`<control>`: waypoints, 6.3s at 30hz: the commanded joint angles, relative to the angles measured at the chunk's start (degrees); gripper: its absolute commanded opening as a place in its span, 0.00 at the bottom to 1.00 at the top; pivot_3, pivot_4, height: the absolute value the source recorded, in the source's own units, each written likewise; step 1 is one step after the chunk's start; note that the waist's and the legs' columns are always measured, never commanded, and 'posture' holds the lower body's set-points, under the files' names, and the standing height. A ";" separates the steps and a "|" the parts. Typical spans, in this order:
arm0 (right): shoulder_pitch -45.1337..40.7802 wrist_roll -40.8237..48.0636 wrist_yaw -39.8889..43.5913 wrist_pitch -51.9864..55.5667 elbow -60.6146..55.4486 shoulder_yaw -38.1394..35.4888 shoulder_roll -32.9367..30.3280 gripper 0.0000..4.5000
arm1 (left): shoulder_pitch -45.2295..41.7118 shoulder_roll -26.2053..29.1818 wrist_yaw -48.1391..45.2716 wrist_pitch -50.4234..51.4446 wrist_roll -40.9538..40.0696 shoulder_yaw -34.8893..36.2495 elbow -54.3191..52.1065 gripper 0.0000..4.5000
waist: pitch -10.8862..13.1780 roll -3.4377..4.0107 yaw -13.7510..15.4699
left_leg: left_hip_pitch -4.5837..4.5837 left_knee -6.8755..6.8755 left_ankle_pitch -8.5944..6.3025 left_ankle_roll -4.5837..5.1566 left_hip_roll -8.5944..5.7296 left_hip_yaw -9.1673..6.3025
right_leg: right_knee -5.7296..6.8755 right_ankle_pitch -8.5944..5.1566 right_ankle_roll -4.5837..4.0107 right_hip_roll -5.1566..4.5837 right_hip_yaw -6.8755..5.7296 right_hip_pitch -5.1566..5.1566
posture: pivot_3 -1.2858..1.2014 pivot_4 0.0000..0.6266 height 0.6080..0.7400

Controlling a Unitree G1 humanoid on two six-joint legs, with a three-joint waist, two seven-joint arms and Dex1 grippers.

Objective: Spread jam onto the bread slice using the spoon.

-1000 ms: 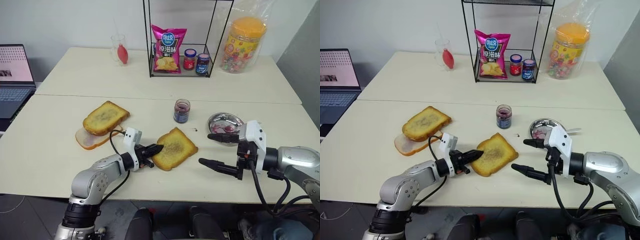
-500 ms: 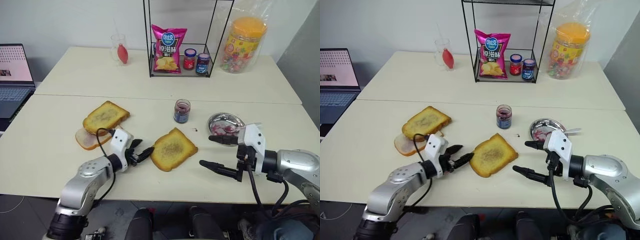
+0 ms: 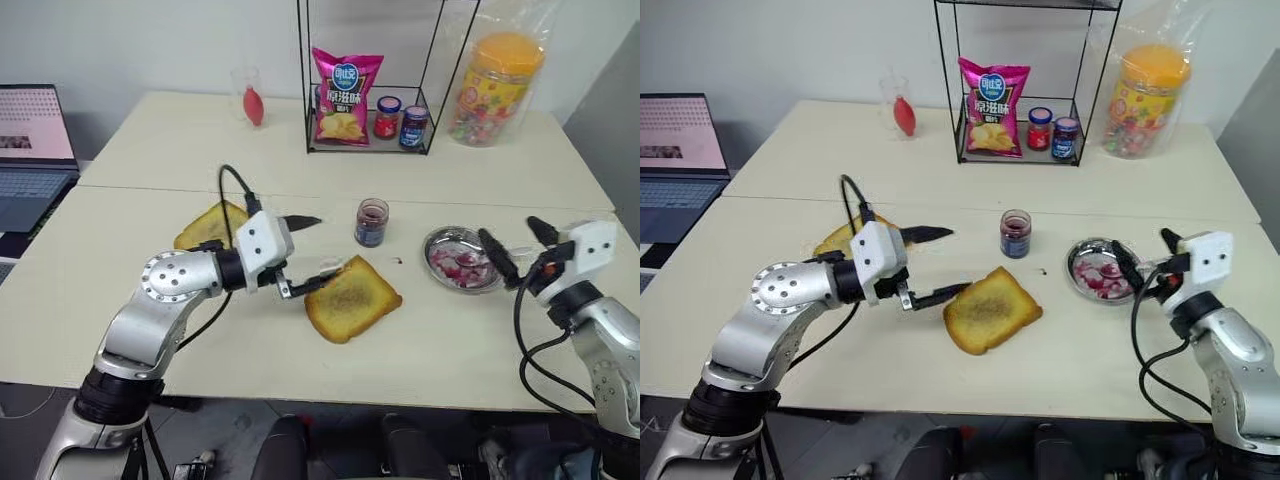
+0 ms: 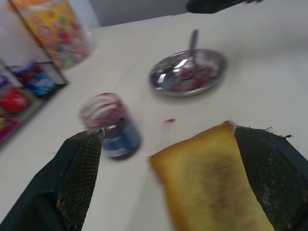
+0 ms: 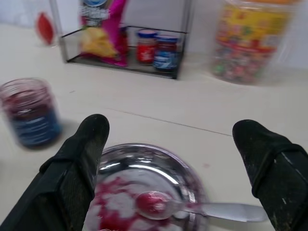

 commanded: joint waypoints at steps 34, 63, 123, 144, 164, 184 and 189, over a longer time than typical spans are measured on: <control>-22.30 16.35 2.58 3.84 41.19 -9.88 5.20 0.70 | -2.64 -3.03 -3.94 2.43 1.99 -7.75 -4.21 1.00 | 0.11 0.57 -0.69 | 0.22 0.08 0.05 0.07 0.03 0.05 | 0.26 0.02 -0.05 0.13 0.12 0.08 | 0.52 0.24 1.00; -29.94 18.63 2.95 13.00 11.50 3.11 -1.40 0.01 | 3.32 -1.94 5.47 6.76 1.02 5.54 -1.33 1.00 | 0.19 0.82 -1.52 | 0.34 0.11 0.05 0.07 0.08 0.06 | 0.46 -0.07 0.11 0.18 0.16 0.07 | 0.52 0.24 1.00; -52.70 3.24 4.46 10.23 50.85 8.09 18.92 0.01 | 2.47 -4.46 14.41 9.92 1.65 6.91 0.39 1.00 | 0.19 0.79 -1.41 | 0.28 0.10 0.08 0.09 0.03 0.02 | 1.08 -0.01 -0.17 0.13 0.10 -0.30 | 0.52 0.24 1.00; -55.49 11.08 -1.59 16.14 53.17 -0.54 20.26 0.01 | 1.81 -5.26 14.21 8.58 2.49 6.51 1.86 1.00 | 0.19 0.79 -1.82 | 0.22 0.09 0.08 0.09 0.03 0.02 | 1.08 -0.01 -0.17 0.14 0.09 -0.35 | 0.52 0.24 1.00; -56.49 17.55 -6.55 19.56 53.72 -6.18 19.66 0.01 | 1.07 -5.72 13.74 7.42 3.29 6.41 3.11 1.00 | 0.19 0.79 -1.88 | -0.18 0.09 0.08 0.09 0.03 0.05 | 1.14 0.00 -0.18 0.14 0.11 -0.79 | 0.52 0.24 1.00; -52.88 36.03 -15.78 39.04 30.51 -8.62 18.80 0.01 | 9.99 1.51 5.51 8.08 -3.60 14.91 -1.87 1.00 | 0.19 0.79 -2.02 | -0.20 0.04 0.08 0.10 0.05 0.04 | 1.12 -0.01 -0.19 0.14 0.10 -0.81 | 0.52 0.24 1.00; -45.31 42.08 -20.54 44.21 19.73 -4.83 22.17 0.01 | 20.85 7.58 -0.56 4.61 -3.60 17.64 -4.99 1.00 | 0.18 0.77 -2.06 | -0.19 -0.01 0.07 0.10 0.08 0.04 | 1.12 -0.05 -0.25 0.15 0.10 -0.83 | 0.52 0.24 1.00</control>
